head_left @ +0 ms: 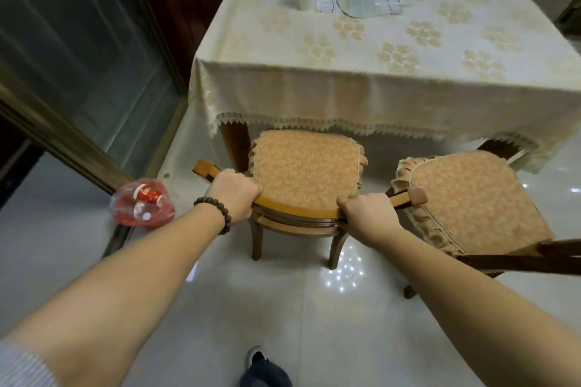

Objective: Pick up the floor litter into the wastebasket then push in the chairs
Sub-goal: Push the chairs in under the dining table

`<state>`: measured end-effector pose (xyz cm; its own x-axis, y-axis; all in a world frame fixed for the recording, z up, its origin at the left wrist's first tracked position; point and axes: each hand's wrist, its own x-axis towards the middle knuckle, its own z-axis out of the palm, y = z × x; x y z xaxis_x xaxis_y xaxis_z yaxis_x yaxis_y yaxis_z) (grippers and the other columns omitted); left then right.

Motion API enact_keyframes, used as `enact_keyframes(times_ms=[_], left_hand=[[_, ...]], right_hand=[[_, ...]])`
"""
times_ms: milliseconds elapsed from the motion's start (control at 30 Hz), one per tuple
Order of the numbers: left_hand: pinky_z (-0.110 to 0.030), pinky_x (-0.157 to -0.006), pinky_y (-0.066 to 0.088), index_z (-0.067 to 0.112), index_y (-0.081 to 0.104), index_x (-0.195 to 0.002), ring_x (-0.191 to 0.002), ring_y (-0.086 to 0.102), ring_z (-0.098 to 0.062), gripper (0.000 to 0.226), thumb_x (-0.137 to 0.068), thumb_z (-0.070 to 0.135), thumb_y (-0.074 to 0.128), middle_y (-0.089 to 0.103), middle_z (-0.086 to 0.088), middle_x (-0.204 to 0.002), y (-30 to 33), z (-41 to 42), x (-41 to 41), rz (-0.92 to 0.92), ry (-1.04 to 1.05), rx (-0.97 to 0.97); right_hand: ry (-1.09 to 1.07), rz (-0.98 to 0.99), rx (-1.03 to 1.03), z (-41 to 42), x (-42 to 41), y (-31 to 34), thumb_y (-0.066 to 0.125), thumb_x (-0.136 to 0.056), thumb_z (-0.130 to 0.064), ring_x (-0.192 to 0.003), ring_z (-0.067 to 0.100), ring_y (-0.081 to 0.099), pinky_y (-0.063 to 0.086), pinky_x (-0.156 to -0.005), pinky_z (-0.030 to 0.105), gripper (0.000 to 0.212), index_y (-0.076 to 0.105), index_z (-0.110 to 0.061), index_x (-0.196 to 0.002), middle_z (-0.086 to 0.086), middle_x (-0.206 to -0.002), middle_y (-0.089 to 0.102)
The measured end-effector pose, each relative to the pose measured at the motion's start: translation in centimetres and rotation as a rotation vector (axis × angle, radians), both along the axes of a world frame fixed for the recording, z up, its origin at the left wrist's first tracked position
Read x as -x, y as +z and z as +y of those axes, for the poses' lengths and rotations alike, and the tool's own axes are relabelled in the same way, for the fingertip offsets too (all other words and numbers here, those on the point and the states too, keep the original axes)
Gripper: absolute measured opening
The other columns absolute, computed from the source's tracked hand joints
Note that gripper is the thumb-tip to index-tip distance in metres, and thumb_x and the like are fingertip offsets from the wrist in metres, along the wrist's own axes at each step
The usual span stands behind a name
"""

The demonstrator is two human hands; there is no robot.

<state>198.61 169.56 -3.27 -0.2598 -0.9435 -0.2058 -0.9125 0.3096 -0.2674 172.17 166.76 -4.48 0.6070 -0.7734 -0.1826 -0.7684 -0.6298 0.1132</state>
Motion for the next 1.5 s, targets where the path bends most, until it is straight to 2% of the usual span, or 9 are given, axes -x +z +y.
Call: enact_keyframes(times_ms=[133, 267, 367, 500, 667, 833, 1000, 1300, 1500], left_hand=[[-0.033, -0.082, 0.043, 0.027, 0.061, -0.095, -0.094, 0.062, -0.019, 0.013, -0.087, 0.034, 0.053, 0.064, 0.006, -0.094, 0.3, -3.1, -2.4, -0.004, -0.028, -0.003], [-0.032, -0.078, 0.042, 0.027, 0.059, -0.092, -0.09, 0.062, -0.019, 0.01, -0.087, 0.033, 0.052, 0.063, 0.006, -0.091, 0.5, -6.6, -3.6, -0.036, -0.049, -0.004], [-0.032, -0.075, 0.043, 0.026, 0.058, -0.091, -0.086, 0.061, -0.019, 0.012, -0.089, 0.036, 0.051, 0.062, 0.006, -0.088, -0.1, -9.5, -4.0, -0.048, -0.053, 0.002], [-0.032, -0.075, 0.045, 0.027, 0.058, -0.089, -0.084, 0.061, -0.019, 0.012, -0.088, 0.037, 0.052, 0.063, 0.005, -0.086, -0.5, -14.1, -4.4, -0.034, -0.028, -0.003], [-0.034, -0.078, 0.046, 0.028, 0.058, -0.095, -0.087, 0.061, -0.019, 0.011, -0.089, 0.035, 0.052, 0.064, 0.005, -0.091, -1.2, -19.6, -3.7, -0.023, 0.015, -0.02], [-0.032, -0.076, 0.041, 0.027, 0.057, -0.096, -0.09, 0.06, -0.019, 0.012, -0.09, 0.035, 0.051, 0.062, 0.004, -0.093, -0.9, -23.5, -4.6, -0.028, 0.031, -0.008], [-0.032, -0.081, 0.04, 0.026, 0.056, -0.095, -0.095, 0.059, -0.019, 0.013, -0.09, 0.037, 0.051, 0.062, 0.004, -0.096, -0.2, -26.8, -6.7, -0.021, 0.06, -0.022], [-0.033, -0.083, 0.041, 0.027, 0.056, -0.099, -0.095, 0.058, -0.018, 0.014, -0.089, 0.035, 0.052, 0.061, 0.005, -0.096, 0.1, -32.8, -10.2, 0.003, 0.016, -0.052], [-0.034, -0.078, 0.038, 0.026, 0.054, -0.096, -0.095, 0.057, -0.019, 0.013, -0.087, 0.036, 0.054, 0.06, 0.004, -0.095, -0.6, -36.2, -12.7, -0.001, -0.013, -0.06]], right_hand=[[-0.018, -0.005, 0.0, -2.2, -2.3, 0.5, 0.049, -0.089, -0.031, -0.072, 0.025, 0.061, 0.044, -0.058, 0.031, 0.015, 0.054, -0.017, -0.094, 0.002, -0.082, 0.063], [-0.024, -0.009, -0.004, -5.5, -3.6, 0.9, 0.051, -0.088, -0.032, -0.074, 0.025, 0.062, 0.049, -0.061, 0.032, 0.016, 0.055, -0.018, -0.096, 0.001, -0.083, 0.064], [-0.01, 0.008, 0.001, -8.4, -4.0, 0.9, 0.051, -0.088, -0.032, -0.078, 0.025, 0.061, 0.04, -0.059, 0.03, 0.018, 0.055, -0.017, -0.096, 0.002, -0.087, 0.064], [0.014, 0.027, -0.003, -13.6, -4.2, 0.9, 0.049, -0.089, -0.033, -0.078, 0.024, 0.061, 0.037, -0.058, 0.029, 0.019, 0.054, -0.016, -0.097, 0.001, -0.087, 0.063], [0.019, 0.029, -0.033, -20.6, -3.8, 0.2, 0.049, -0.09, -0.03, -0.077, 0.025, 0.061, 0.038, -0.059, 0.031, 0.017, 0.052, -0.017, -0.102, 0.001, -0.088, 0.064], [0.05, -0.006, -0.033, -25.2, -4.8, -0.1, 0.051, -0.089, -0.031, -0.076, 0.025, 0.061, 0.036, -0.057, 0.03, 0.014, 0.053, -0.018, -0.095, 0.001, -0.085, 0.064], [0.064, -0.029, -0.025, -28.1, -6.9, 0.2, 0.05, -0.089, -0.029, -0.074, 0.023, 0.06, 0.034, -0.056, 0.029, 0.011, 0.054, -0.019, -0.091, -0.001, -0.083, 0.063], [0.022, -0.006, -0.01, -33.0, -10.3, 0.6, 0.049, -0.092, -0.03, -0.062, 0.018, 0.049, 0.035, -0.052, 0.029, 0.011, 0.051, -0.019, -0.092, -0.002, -0.075, 0.054], [-0.017, 0.001, -0.019, -35.5, -12.5, -0.3, 0.051, -0.091, -0.029, -0.065, 0.018, 0.054, 0.043, -0.054, 0.03, 0.008, 0.052, -0.021, -0.094, -0.002, -0.078, 0.058]])
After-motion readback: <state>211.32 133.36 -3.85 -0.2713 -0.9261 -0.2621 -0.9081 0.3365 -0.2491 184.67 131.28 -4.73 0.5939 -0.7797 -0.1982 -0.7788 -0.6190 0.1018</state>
